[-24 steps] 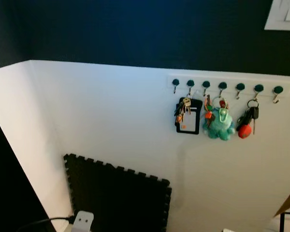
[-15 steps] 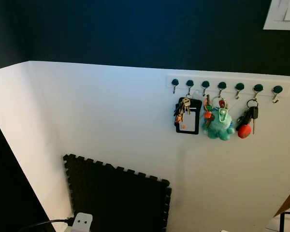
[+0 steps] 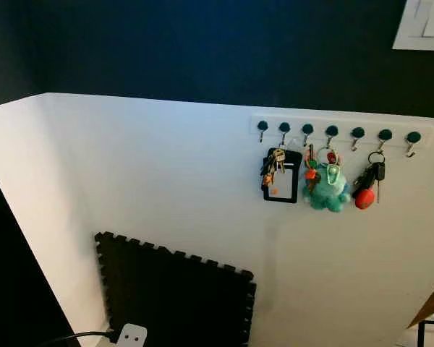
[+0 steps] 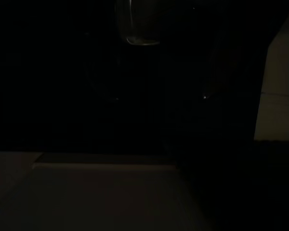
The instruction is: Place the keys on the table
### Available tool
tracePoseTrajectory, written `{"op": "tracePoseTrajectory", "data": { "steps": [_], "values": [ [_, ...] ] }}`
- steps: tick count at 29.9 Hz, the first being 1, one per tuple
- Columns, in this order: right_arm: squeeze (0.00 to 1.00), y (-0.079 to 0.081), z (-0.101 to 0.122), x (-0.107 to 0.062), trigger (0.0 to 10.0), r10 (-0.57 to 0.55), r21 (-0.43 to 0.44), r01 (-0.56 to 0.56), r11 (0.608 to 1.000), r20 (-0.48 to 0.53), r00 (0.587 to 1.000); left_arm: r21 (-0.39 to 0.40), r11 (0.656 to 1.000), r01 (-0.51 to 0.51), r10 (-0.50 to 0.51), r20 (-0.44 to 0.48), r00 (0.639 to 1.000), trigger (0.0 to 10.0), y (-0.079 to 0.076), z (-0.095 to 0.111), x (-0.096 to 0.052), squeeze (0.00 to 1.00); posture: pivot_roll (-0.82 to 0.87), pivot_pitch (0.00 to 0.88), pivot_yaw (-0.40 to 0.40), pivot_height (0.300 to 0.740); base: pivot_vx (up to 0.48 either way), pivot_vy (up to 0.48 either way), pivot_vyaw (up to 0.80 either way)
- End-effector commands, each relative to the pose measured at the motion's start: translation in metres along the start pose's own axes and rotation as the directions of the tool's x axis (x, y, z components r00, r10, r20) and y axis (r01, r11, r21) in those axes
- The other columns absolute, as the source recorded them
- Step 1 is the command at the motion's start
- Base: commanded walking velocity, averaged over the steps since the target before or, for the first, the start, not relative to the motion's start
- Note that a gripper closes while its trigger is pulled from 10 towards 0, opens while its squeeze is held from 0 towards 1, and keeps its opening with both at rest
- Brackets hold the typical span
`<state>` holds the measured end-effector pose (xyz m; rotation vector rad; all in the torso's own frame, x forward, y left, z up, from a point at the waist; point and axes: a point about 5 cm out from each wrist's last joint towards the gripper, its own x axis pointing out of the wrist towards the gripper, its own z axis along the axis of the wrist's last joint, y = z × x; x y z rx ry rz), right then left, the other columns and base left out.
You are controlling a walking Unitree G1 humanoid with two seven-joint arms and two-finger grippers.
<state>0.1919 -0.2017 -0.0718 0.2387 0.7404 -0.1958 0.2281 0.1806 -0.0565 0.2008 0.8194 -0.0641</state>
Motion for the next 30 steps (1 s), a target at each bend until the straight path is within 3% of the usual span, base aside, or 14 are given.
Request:
{"op": "tracePoseTrajectory", "data": {
  "steps": [1,4,9,14,15,17,19,21,22,25,26,29,30],
  "values": [
    [0.00,0.001,-0.008,-0.002,10.0,0.000,0.011,0.000,1.000,-0.031,1.000,0.039,0.999,0.016,-0.015,-0.030,0.999,10.0,-0.003,-0.006,0.000,0.00,0.03,0.001,0.034,0.740,0.000,0.000,0.00],
    [0.00,0.001,-0.011,-0.002,10.0,0.000,0.005,0.001,1.000,-0.052,0.999,0.011,0.999,0.031,-0.030,-0.029,0.999,10.0,-0.002,-0.006,0.000,0.00,0.03,0.001,0.037,0.740,0.000,0.000,0.00],
    [0.00,0.000,-0.013,-0.003,10.0,-0.006,-0.003,0.006,1.000,-0.056,0.998,0.038,0.998,0.045,-0.044,-0.019,0.999,10.0,-0.003,-0.004,0.000,0.00,0.02,0.010,0.043,0.740,0.000,0.000,0.00],
    [0.00,-0.004,-0.012,-0.003,10.0,-0.011,-0.035,0.009,0.999,-0.056,0.998,-0.032,0.999,0.009,-0.009,-0.025,1.000,10.0,-0.001,-0.005,0.000,0.00,0.00,0.016,0.036,0.740,0.000,0.000,0.00],
    [0.00,-0.005,-0.011,-0.003,10.0,-0.014,-0.037,0.012,0.999,-0.048,0.999,-0.033,0.999,0.008,-0.009,-0.025,1.000,10.0,-0.001,-0.005,0.000,0.00,0.00,0.016,0.033,0.740,0.000,0.000,0.00],
    [0.00,-0.007,0.009,-0.001,10.0,-0.011,-0.068,0.016,0.998,0.072,0.997,-0.022,1.000,0.015,-0.015,0.013,1.000,10.0,-0.003,0.000,0.001,0.00,0.02,0.025,0.029,0.740,0.000,0.000,0.00],
    [0.00,-0.007,0.009,-0.001,10.0,-0.011,-0.068,0.016,0.998,0.072,0.997,-0.022,1.000,0.015,-0.015,0.013,1.000,10.0,-0.003,0.000,0.001,0.00,0.02,0.025,0.029,0.740,0.000,0.000,0.00],
    [0.00,-0.008,0.049,0.001,10.0,-0.001,-0.089,0.028,0.996,0.293,0.956,0.005,0.998,0.066,-0.066,0.157,0.985,10.0,-0.008,0.018,-0.001,0.00,0.02,0.030,0.031,0.740,0.000,0.000,0.00],
    [0.00,-0.008,0.049,0.001,10.0,-0.001,-0.089,0.028,0.996,0.293,0.956,0.005,0.998,0.066,-0.066,0.157,0.985,10.0,-0.008,0.018,-0.001,0.00,0.02,0.030,0.031,0.740,0.000,0.000,0.00],
    [0.00,-0.011,0.091,-0.003,10.0,-0.013,-0.083,0.062,0.995,0.490,0.872,0.074,0.988,0.137,-0.153,0.301,0.941,10.0,-0.014,0.039,-0.005,0.00,0.03,0.026,0.018,0.740,0.000,0.000,0.00],
    [0.00,-0.011,0.091,-0.003,10.0,-0.013,-0.083,0.062,0.995,0.490,0.872,0.074,0.988,0.137,-0.153,0.301,0.941,10.0,-0.014,0.039,-0.005,0.00,0.03,0.026,0.018,0.740,0.000,0.000,0.00],
    [0.00,-0.015,0.140,-0.016,10.0,-0.027,-0.094,0.128,0.987,0.695,0.719,0.087,0.977,0.193,-0.211,0.455,0.865,10.0,-0.018,0.066,-0.013,0.00,0.04,0.028,0.014,0.740,0.000,0.000,0.00],
    [0.00,-0.015,0.140,-0.016,10.0,-0.027,-0.094,0.128,0.987,0.695,0.719,0.087,0.977,0.193,-0.211,0.455,0.865,10.0,-0.018,0.066,-0.013,0.00,0.04,0.028,0.014,0.740,0.000,0.000,0.00]
  ]
}}
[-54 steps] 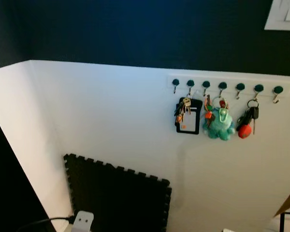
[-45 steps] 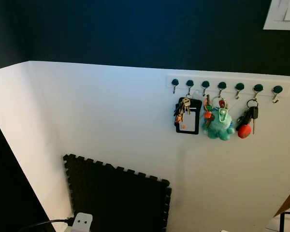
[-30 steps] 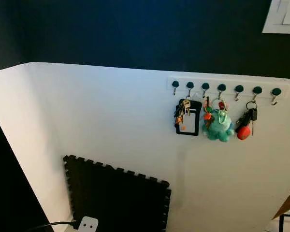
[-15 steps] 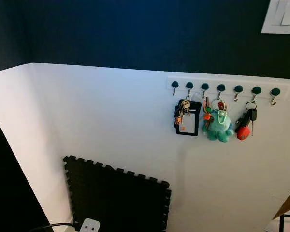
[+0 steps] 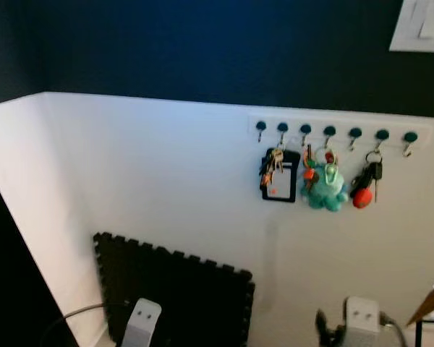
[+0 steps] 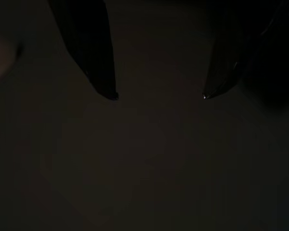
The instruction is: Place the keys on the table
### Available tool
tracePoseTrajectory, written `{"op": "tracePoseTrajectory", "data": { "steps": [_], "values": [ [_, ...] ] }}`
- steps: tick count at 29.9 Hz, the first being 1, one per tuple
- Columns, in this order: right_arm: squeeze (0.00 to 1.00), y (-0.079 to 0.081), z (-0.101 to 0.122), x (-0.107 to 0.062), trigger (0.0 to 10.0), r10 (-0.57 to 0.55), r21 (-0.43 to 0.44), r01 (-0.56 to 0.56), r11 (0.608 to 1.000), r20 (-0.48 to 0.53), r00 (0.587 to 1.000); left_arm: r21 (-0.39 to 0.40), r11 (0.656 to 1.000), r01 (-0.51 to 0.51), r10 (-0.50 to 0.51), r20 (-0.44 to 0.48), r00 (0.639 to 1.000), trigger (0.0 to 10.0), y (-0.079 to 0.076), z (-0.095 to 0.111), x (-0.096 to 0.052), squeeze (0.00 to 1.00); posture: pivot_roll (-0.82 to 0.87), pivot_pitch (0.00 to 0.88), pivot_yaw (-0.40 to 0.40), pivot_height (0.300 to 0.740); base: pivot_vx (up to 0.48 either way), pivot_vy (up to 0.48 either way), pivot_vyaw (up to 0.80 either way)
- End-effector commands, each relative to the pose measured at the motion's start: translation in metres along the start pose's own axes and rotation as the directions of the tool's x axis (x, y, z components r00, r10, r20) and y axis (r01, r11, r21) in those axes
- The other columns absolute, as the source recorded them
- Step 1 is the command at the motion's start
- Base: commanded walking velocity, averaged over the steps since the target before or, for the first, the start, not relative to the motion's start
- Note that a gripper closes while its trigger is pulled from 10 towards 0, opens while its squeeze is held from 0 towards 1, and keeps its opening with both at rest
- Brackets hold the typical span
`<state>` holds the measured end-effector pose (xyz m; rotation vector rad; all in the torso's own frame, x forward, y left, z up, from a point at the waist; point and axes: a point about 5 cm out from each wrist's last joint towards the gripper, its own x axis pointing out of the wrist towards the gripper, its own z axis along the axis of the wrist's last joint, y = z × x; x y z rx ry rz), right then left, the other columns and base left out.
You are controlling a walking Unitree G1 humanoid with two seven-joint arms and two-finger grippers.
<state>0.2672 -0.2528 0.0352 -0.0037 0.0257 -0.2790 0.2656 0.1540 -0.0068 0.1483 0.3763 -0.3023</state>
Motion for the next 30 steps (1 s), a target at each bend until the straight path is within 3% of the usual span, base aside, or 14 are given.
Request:
{"op": "tracePoseTrajectory", "data": {
  "steps": [1,5,8,17,18,20,21,22,23,26,27,28,29,30],
  "values": [
    [0.00,-0.004,0.018,0.003,10.0,-0.025,-0.026,0.028,0.999,0.109,0.994,-0.031,0.998,0.056,-0.054,0.077,0.996,10.0,-0.007,0.012,0.000,0.00,0.04,0.031,0.015,0.740,0.000,0.000,0.00],
    [0.00,-0.009,0.058,0.007,10.0,-0.039,-0.083,0.070,0.994,0.323,0.945,-0.051,0.984,0.172,-0.157,0.213,0.964,10.0,-0.014,0.040,-0.001,0.00,0.03,0.033,0.022,0.740,0.000,0.000,0.00],
    [0.00,-0.011,0.098,0.003,10.0,-0.068,-0.070,0.119,0.990,0.498,0.864,-0.048,0.933,0.356,-0.318,0.349,0.881,10.0,-0.027,0.075,-0.010,0.00,0.02,0.035,0.021,0.740,0.000,0.000,0.00],
    [0.00,-0.006,0.155,0.005,10.0,-0.101,0.041,0.098,0.994,0.654,0.750,0.138,0.862,0.487,-0.492,0.455,0.742,10.0,-0.049,0.124,-0.024,0.00,0.03,0.048,0.014,0.740,0.000,0.000,0.00],
    [0.05,-0.006,0.164,0.007,10.0,-0.114,0.064,0.096,0.993,0.670,0.733,0.164,0.854,0.494,-0.508,0.464,0.726,10.0,-0.051,0.131,-0.025,0.00,0.03,0.053,0.014,0.740,0.000,0.000,0.00],
    [0.50,-0.005,0.179,0.010,10.0,-0.118,0.083,0.084,0.993,0.686,0.718,0.204,0.837,0.508,-0.540,0.466,0.702,10.0,-0.054,0.140,-0.029,0.00,0.03,0.053,0.015,0.740,0.000,0.000,0.00],
    [0.50,-0.005,0.179,0.010,10.0,-0.118,0.083,0.084,0.993,0.686,0.718,0.204,0.837,0.508,-0.540,0.466,0.702,10.0,-0.054,0.140,-0.029,0.00,0.03,0.053,0.015,0.740,0.000,0.000,0.00],
    [0.87,-0.002,0.185,0.014,10.0,-0.102,0.085,0.061,0.995,0.683,0.723,0.227,0.828,0.512,-0.554,0.469,0.688,10.0,-0.055,0.146,-0.031,0.00,0.03,0.055,0.016,0.740,0.000,0.000,0.00],
    [0.95,0.000,0.190,0.016,10.0,-0.095,0.085,0.050,0.995,0.675,0.731,0.243,0.820,0.518,-0.567,0.465,0.680,10.0,-0.055,0.151,-0.033,0.00,0.03,0.056,0.016,0.740,0.000,0.000,0.00],
    [0.86,0.004,0.197,0.026,10.0,-0.084,0.139,-0.005,0.990,0.624,0.777,0.272,0.812,0.517,-0.581,0.465,0.668,10.0,-0.055,0.162,-0.038,0.00,0.03,0.054,0.017,0.740,0.000,0.000,0.00],
    [0.73,0.006,0.199,0.030,10.0,-0.072,0.165,-0.036,0.986,0.603,0.795,0.273,0.814,0.513,-0.578,0.473,0.665,10.0,-0.054,0.165,-0.038,0.00,0.02,0.054,0.018,0.740,0.000,0.000,0.00],
    [0.14,0.006,0.200,0.033,10.0,-0.067,0.182,-0.052,0.982,0.589,0.806,0.272,0.815,0.512,-0.576,0.478,0.663,10.0,-0.054,0.168,-0.038,0.00,0.02,0.054,0.019,0.740,0.000,0.000,0.00],
    [0.14,0.007,0.201,0.034,10.0,-0.066,0.193,-0.060,0.979,0.582,0.811,0.271,0.816,0.511,-0.575,0.482,0.662,10.0,-0.054,0.169,-0.038,0.00,0.02,0.054,0.019,0.740,0.000,0.000,0.00],
    [0.00,0.006,0.202,0.035,10.0,-0.068,0.195,-0.058,0.979,0.584,0.809,0.272,0.816,0.511,-0.575,0.485,0.659,10.0,-0.054,0.171,-0.038,0.00,0.02,0.054,0.019,0.740,0.000,0.000,0.00]
  ]
}}
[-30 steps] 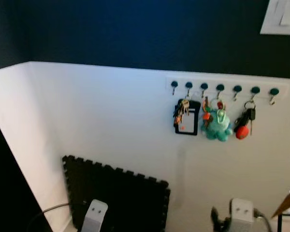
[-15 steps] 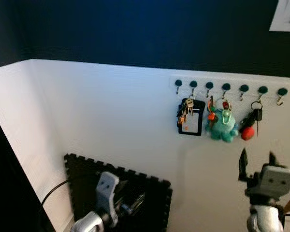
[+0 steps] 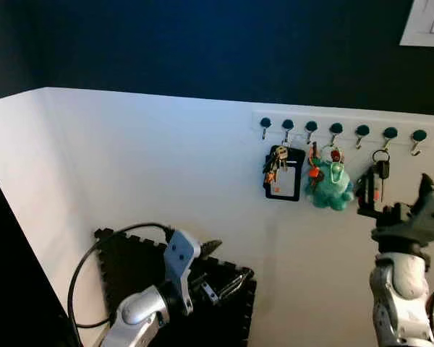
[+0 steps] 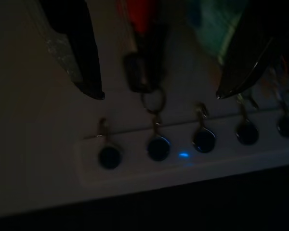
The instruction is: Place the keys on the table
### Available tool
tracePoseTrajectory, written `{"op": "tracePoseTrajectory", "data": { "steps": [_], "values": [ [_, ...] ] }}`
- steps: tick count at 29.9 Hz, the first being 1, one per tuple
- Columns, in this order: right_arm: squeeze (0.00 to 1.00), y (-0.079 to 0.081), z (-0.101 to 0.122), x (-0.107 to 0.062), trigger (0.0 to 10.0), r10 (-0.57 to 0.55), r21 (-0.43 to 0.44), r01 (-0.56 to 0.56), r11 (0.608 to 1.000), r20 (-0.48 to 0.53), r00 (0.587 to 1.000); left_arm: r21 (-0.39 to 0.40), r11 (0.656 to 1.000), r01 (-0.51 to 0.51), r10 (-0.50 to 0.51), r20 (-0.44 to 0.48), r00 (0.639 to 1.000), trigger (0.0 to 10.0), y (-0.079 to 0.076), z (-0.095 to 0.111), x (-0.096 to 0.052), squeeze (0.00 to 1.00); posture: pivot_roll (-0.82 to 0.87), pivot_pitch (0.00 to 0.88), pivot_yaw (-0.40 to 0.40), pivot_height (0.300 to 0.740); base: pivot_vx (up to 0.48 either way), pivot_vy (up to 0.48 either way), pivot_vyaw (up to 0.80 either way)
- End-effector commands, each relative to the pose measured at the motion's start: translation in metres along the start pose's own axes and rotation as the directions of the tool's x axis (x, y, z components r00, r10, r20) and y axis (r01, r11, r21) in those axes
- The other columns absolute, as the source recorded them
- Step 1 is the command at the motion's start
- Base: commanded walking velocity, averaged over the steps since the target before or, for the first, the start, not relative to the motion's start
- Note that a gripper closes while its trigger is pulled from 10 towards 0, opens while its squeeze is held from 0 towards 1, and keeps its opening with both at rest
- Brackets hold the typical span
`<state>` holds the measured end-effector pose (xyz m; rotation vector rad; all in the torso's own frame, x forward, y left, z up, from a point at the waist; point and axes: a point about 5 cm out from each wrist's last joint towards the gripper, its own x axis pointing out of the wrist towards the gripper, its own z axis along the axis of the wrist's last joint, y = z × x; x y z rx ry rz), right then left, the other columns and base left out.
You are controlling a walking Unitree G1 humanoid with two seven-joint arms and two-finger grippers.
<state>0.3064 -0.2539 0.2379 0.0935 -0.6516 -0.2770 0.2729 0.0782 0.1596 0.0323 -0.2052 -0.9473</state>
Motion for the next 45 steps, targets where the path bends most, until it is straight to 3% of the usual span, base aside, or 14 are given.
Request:
{"op": "tracePoseTrajectory", "data": {
  "steps": [1,11,29,40,41,42,43,45],
  "values": [
    [0.00,-0.002,-0.002,0.005,10.0,0.014,0.015,-0.014,1.000,-0.041,0.999,0.010,1.000,0.006,-0.006,-0.010,1.000,10.0,0.000,0.003,0.001,0.00,0.02,0.052,0.017,0.740,0.000,0.000,0.00],
    [0.00,0.001,-0.004,0.020,10.0,0.101,-0.004,-0.102,0.995,-0.120,0.988,-0.009,0.999,0.043,-0.043,-0.013,0.999,10.0,-0.006,0.008,0.004,0.00,0.02,0.047,0.016,0.740,0.000,0.000,0.00],
    [0.00,-0.026,-0.006,0.028,10.0,0.010,-0.141,-0.042,0.989,-0.221,0.975,-0.029,0.997,0.067,-0.068,-0.030,0.997,10.0,-0.009,0.010,0.005,0.00,0.02,0.045,0.019,0.740,0.000,0.000,0.00],
    [0.00,-0.026,-0.009,0.027,10.0,0.017,-0.148,-0.054,0.988,-0.243,0.970,-0.020,0.998,0.065,-0.065,-0.037,0.997,10.0,-0.008,0.010,0.005,0.00,0.02,0.043,0.019,0.740,0.000,0.000,0.00],
    [0.00,-0.024,-0.009,0.026,4.7,0.023,-0.142,-0.059,0.988,-0.243,0.970,-0.019,0.998,0.063,-0.063,-0.037,0.997,10.0,-0.008,0.010,0.005,0.00,0.02,0.043,0.019,0.740,0.000,0.000,0.00],
    [0.00,-0.024,-0.009,0.026,4.7,0.023,-0.142,-0.059,0.988,-0.243,0.970,-0.019,0.998,0.063,-0.063,-0.037,0.997,10.0,-0.008,0.010,0.005,0.00,0.02,0.043,0.019,0.740,0.000,0.000,0.00],
    [0.00,-0.024,-0.009,0.026,3.2,0.026,-0.138,-0.062,0.989,-0.243,0.970,-0.018,0.998,0.062,-0.062,-0.037,0.997,10.0,-0.008,0.010,0.005,0.00,0.02,0.043,0.018,0.740,0.000,0.000,0.00],
    [0.00,-0.024,-0.009,0.026,3.2,0.026,-0.138,-0.062,0.989,-0.243,0.970,-0.018,0.998,0.062,-0.062,-0.037,0.997,10.0,-0.008,0.010,0.005,0.00,0.02,0.043,0.018,0.740,0.000,0.000,0.00]
  ]
}}
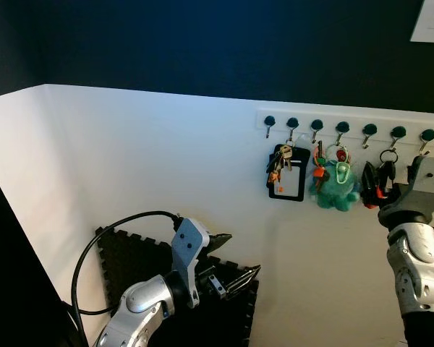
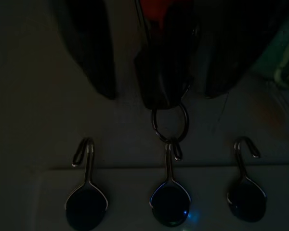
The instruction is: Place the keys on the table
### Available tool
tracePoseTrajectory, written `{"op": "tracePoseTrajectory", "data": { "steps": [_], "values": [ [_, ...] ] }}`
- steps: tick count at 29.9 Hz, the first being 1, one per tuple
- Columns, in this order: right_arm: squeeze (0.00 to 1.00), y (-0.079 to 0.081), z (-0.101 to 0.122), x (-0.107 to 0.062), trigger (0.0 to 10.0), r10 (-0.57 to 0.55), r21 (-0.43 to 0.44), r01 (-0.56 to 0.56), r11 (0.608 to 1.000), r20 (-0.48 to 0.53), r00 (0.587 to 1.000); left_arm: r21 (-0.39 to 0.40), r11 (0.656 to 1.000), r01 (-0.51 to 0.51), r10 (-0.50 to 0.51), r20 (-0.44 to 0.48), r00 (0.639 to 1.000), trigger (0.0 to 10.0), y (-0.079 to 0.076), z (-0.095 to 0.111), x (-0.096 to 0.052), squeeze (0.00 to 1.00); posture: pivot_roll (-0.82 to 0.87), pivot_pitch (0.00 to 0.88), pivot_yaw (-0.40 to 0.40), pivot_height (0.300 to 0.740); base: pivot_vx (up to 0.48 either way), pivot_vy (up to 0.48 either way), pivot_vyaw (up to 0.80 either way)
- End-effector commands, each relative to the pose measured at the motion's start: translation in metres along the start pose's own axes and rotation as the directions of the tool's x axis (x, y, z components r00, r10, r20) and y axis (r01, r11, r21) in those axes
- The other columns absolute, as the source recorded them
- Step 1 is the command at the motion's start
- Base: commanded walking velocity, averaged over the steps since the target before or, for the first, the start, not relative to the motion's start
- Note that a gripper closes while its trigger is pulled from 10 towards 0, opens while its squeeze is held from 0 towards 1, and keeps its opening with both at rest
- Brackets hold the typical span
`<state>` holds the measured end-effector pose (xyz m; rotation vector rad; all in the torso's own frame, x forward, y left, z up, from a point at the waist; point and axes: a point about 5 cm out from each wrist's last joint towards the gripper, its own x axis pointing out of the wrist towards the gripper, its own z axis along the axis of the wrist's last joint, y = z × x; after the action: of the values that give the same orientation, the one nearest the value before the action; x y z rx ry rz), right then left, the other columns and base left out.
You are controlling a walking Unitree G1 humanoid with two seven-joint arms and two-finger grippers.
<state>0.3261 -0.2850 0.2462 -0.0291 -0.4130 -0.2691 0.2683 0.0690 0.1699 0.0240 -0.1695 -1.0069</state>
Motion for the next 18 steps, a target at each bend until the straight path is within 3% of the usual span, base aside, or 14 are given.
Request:
{"op": "tracePoseTrajectory", "data": {
  "steps": [1,2,18],
  "values": [
    [0.00,0.0016,-0.0037,-0.0014,2.1,0.008,0.004,-0.008,1.000,-0.022,1.000,0.011,1.000,0.003,-0.003,-0.014,1.000,10.0,0.0003,0.0001,-0.0015,0.00,0.02,0.043,0.018,0.740,0.000,0.000,0.00],
    [0.00,0.0025,-0.0037,-0.0011,0.0,0.011,0.008,-0.011,1.000,-0.021,1.000,0.013,1.000,0.002,-0.002,-0.013,1.000,10.0,0.0004,0.0002,-0.0013,0.00,0.02,0.043,0.017,0.740,0.000,0.000,0.00],
    [0.00,0.0046,0.0035,0.0016,0.0,0.015,0.023,-0.015,1.000,0.005,1.000,0.023,1.000,-0.002,0.002,-0.005,1.000,10.0,0.0023,0.0035,-0.0002,0.00,0.02,0.043,0.016,0.740,0.000,0.000,0.00]
  ]
}}
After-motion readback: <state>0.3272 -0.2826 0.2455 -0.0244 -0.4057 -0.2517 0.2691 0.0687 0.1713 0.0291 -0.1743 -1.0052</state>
